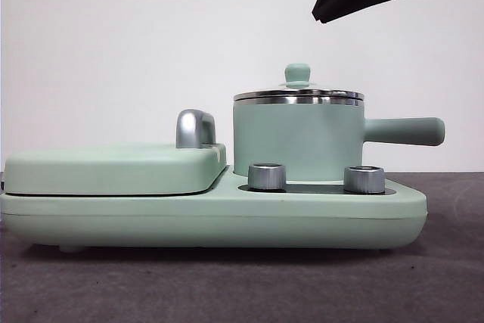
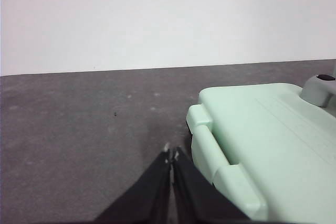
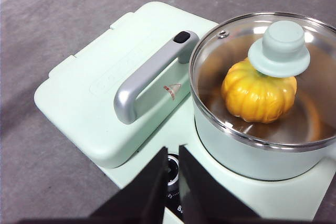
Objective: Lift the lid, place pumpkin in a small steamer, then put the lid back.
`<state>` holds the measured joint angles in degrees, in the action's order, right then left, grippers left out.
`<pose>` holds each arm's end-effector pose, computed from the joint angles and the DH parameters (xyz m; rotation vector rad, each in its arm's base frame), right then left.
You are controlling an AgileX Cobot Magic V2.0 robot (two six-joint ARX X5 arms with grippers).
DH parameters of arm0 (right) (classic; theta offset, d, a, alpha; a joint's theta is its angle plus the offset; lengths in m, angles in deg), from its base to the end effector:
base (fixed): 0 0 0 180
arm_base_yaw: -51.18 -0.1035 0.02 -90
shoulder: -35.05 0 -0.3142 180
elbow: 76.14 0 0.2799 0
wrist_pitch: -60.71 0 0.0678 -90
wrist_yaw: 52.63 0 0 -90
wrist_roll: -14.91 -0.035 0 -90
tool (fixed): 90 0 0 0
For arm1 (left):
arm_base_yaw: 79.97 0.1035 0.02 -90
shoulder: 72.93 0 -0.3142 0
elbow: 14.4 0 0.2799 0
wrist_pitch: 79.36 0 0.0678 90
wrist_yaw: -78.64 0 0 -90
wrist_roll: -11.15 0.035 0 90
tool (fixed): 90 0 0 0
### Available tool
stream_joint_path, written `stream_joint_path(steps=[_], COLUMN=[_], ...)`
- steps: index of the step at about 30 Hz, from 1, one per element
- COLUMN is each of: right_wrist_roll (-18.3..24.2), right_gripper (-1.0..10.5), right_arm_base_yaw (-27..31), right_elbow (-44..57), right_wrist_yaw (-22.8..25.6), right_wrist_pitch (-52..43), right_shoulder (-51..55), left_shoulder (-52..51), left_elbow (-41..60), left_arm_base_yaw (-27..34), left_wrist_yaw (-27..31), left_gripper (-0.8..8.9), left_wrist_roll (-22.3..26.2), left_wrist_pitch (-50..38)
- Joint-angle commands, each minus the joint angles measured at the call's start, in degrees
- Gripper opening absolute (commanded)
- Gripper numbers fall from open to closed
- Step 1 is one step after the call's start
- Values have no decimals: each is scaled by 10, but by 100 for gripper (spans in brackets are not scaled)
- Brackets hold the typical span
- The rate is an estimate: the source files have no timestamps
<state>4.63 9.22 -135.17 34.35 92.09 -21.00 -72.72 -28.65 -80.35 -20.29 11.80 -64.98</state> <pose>0.1582 0.1447 0.3298 -0.0025 0.5456 0.7216 0.0797 -0.0060 0.1719 0.0109 0.0050 -0.1625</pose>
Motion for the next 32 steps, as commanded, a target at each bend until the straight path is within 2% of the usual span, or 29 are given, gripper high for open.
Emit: stream_joint_path(steps=[1, 3, 6, 8, 14, 16, 21, 32], right_wrist_roll=[5, 5, 65, 83, 73, 73, 76, 141], right_gripper=[30, 29, 29, 29, 29, 29, 29, 29], right_arm_base_yaw=[-5, -5, -3, 9, 57, 81, 155, 326], right_elbow=[-4, -4, 0, 17, 130, 170, 236, 329], right_wrist_yaw=[0, 0, 5, 12, 13, 13, 14, 16], right_wrist_pitch=[-6, -7, -4, -11, -106, -138, -148, -103], right_shoulder=[-3, -3, -3, 3, 78, 115, 210, 435], left_shoulder=[0, 0, 0, 0, 0, 0, 0, 0], left_elbow=[11, 11, 11, 11, 11, 11, 11, 11], left_arm_base_yaw=[1, 1, 1, 1, 1, 1, 1, 1], left_wrist_yaw=[1, 1, 1, 1, 1, 1, 1, 1], left_gripper=[7, 7, 7, 7, 7, 7, 7, 7], left_wrist_roll=[6, 6, 6, 6, 6, 4, 4, 4], left_wrist_pitch=[-3, -3, -3, -3, -3, -3, -3, -3])
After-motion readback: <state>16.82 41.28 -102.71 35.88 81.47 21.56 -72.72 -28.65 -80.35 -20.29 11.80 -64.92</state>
